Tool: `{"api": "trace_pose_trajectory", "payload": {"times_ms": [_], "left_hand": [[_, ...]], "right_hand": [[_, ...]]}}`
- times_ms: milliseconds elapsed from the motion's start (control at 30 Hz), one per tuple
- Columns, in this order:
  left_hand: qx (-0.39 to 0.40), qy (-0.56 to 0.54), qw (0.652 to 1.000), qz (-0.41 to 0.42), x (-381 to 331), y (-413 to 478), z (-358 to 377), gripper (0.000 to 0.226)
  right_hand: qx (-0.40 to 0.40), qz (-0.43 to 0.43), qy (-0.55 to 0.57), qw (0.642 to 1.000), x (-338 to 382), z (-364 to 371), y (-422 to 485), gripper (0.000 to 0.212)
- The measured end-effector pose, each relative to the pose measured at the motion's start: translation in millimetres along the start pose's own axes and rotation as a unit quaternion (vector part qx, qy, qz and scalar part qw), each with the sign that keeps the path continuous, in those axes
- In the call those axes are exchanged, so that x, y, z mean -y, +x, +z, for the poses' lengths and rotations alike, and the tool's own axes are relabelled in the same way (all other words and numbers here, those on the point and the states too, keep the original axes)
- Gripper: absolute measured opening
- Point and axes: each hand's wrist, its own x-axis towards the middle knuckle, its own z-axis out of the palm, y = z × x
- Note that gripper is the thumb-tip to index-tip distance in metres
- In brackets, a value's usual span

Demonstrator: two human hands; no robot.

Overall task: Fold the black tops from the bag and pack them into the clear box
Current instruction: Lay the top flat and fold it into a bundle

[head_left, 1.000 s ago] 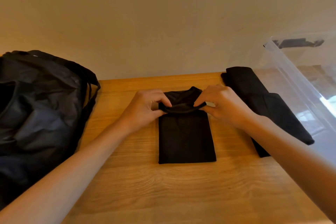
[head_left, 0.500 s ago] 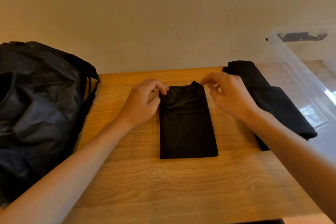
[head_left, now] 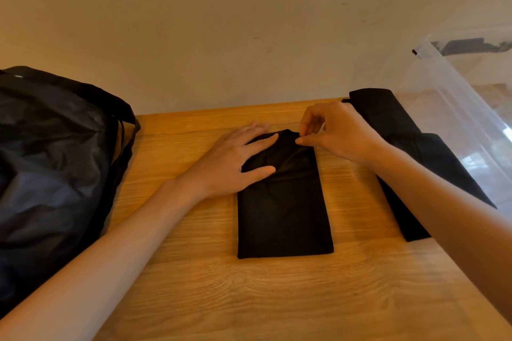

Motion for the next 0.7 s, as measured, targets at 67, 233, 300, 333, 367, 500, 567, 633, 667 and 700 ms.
{"api": "trace_pose_trajectory", "payload": {"times_ms": [67,233,300,333,367,500,567,633,667,700], "left_hand": [[0.01,0.02,1.0,0.017,0,1,0,0.064],[-0.023,0.0,0.998,0.059,-2,0,3,0.057],[-0.05,-0.022,0.997,0.06,-5,0,4,0.058],[-0.06,-0.029,0.996,0.059,-6,0,4,0.059],[-0.066,-0.038,0.996,0.05,-6,-1,4,0.062],[-0.045,-0.056,0.997,0.012,-3,-3,4,0.072],[-0.04,-0.05,0.998,0.016,-1,-3,5,0.075],[-0.033,-0.042,0.998,0.017,0,-2,7,0.076],[-0.033,-0.041,0.998,0.017,1,-2,7,0.076],[-0.035,-0.042,0.998,0.016,1,-2,7,0.075]], "right_hand": [[-0.017,-0.035,-0.024,0.999,-2,-1,-8,0.015],[-0.023,0.015,-0.007,1.0,-3,4,-11,0.03],[-0.002,0.054,0.019,0.998,-2,6,-2,0.028],[0.011,0.064,0.024,0.998,-1,7,2,0.025],[0.018,0.069,0.027,0.997,-1,8,5,0.021],[-0.012,0.053,0.047,0.997,-1,11,5,0.005],[-0.031,0.033,0.049,0.998,-2,11,0,0.003],[-0.044,0.011,0.054,0.998,-3,9,-5,0.003],[-0.042,0.004,0.055,0.998,-4,8,-7,0.004],[-0.037,0.004,0.052,0.998,-4,8,-9,0.005]]}}
